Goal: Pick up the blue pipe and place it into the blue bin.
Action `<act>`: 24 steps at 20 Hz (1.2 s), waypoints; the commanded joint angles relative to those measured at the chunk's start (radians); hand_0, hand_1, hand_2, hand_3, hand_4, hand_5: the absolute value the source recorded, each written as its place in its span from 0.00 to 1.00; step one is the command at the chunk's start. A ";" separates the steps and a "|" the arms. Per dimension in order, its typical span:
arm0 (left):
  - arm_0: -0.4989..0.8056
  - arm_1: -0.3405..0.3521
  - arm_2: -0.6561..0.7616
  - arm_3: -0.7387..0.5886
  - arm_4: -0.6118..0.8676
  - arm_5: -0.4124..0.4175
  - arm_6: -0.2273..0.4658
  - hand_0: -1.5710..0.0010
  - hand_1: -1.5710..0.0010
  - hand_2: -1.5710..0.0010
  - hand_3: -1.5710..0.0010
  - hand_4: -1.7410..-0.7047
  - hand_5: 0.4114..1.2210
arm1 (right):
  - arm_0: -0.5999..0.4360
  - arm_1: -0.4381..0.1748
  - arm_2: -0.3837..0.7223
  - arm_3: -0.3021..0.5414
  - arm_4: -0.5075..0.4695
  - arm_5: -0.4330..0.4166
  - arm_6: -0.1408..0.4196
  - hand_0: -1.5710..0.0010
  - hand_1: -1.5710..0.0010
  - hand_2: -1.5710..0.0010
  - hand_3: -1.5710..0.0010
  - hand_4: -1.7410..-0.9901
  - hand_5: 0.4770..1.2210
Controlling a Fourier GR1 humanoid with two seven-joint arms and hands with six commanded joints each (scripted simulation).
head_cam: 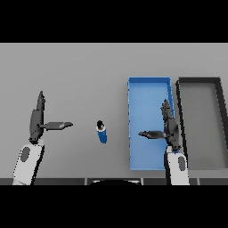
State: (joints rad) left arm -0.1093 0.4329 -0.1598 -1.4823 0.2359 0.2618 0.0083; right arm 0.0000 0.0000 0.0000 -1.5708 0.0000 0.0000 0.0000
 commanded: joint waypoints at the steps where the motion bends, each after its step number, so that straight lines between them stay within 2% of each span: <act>1: 0.000 -0.002 -0.001 -0.001 -0.001 0.002 -0.004 1.00 1.00 1.00 1.00 0.75 0.22 | 0.000 -0.002 -0.002 0.000 -0.002 0.000 0.000 1.00 1.00 1.00 1.00 0.71 0.20; 6: 0.004 -0.015 -0.013 -0.012 -0.012 0.016 -0.007 1.00 1.00 1.00 1.00 0.75 0.22 | 0.010 -0.022 -0.013 -0.007 -0.017 0.017 -0.007 1.00 1.00 1.00 1.00 0.71 0.20; 7: 0.040 0.051 -0.041 -0.012 -0.022 -0.090 -0.078 1.00 1.00 1.00 1.00 0.75 0.22 | 0.041 -0.088 0.012 -0.041 0.058 0.025 -0.086 1.00 1.00 1.00 1.00 0.71 0.20; 8: 0.056 0.095 -0.051 -0.009 -0.028 -0.146 -0.108 1.00 1.00 1.00 1.00 0.75 0.22 | 0.080 -0.124 0.030 -0.078 0.104 0.029 -0.132 1.00 1.00 1.00 1.00 0.72 0.20; 10: 0.053 0.147 -0.055 -0.002 -0.023 -0.218 -0.135 1.00 1.00 1.00 1.00 0.75 0.22 | 0.096 -0.157 0.053 -0.115 0.140 0.042 -0.133 1.00 1.00 1.00 1.00 0.72 0.20; 13: 0.053 0.145 -0.074 0.001 -0.025 -0.250 -0.145 1.00 1.00 1.00 1.00 0.75 0.23 | 0.112 -0.157 0.066 -0.126 0.154 0.044 -0.118 1.00 1.00 1.00 1.00 0.71 0.20; 15: 0.073 0.164 -0.082 -0.015 -0.009 -0.299 -0.182 1.00 1.00 1.00 1.00 0.75 0.23 | 0.113 -0.161 0.070 -0.131 0.166 0.041 -0.110 1.00 1.00 1.00 1.00 0.73 0.19; 19: 0.122 0.240 -0.126 -0.118 0.004 -0.397 -0.172 1.00 1.00 1.00 1.00 0.69 0.17 | 0.104 -0.161 0.076 -0.126 0.171 0.043 -0.124 1.00 1.00 1.00 1.00 0.75 0.19; 21: 0.123 0.218 -0.178 -0.138 -0.012 -0.425 -0.142 1.00 1.00 1.00 1.00 0.65 0.14 | 0.095 -0.163 0.073 -0.125 0.170 0.042 -0.102 1.00 1.00 1.00 1.00 0.75 0.19; 24: 0.121 0.182 -0.255 -0.169 -0.050 -0.446 -0.083 1.00 1.00 1.00 1.00 0.59 0.09 | 0.117 -0.175 0.067 -0.132 0.162 0.053 -0.119 1.00 1.00 1.00 1.00 0.75 0.19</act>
State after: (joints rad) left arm 0.0122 0.6137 -0.4160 -1.6517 0.1862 -0.1852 -0.0743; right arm 0.1167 -0.1747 0.0669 -1.7024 0.1617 0.0531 -0.1206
